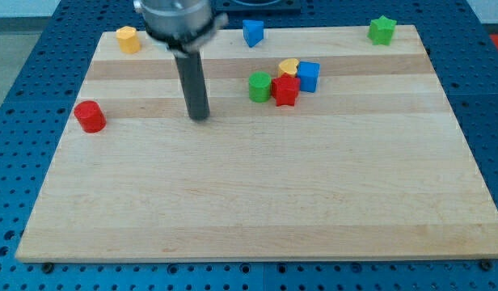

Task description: Separate the green circle from the red star

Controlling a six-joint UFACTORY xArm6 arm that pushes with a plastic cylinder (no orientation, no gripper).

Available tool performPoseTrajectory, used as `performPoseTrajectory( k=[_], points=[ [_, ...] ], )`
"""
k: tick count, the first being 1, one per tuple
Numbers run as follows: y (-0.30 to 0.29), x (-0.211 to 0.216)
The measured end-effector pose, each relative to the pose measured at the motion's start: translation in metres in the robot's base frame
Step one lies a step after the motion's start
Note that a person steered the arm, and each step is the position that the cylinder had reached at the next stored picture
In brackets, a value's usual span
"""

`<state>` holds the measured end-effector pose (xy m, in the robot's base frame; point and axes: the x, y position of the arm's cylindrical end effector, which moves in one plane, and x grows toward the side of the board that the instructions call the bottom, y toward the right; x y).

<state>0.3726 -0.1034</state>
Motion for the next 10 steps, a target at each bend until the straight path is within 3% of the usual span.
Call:
performPoseTrajectory(
  k=[1, 2, 5, 10],
  points=[
    [0.037, -0.062],
    [0.108, -0.074],
    [0.123, -0.005],
    [0.051, 0.010]
  ],
)
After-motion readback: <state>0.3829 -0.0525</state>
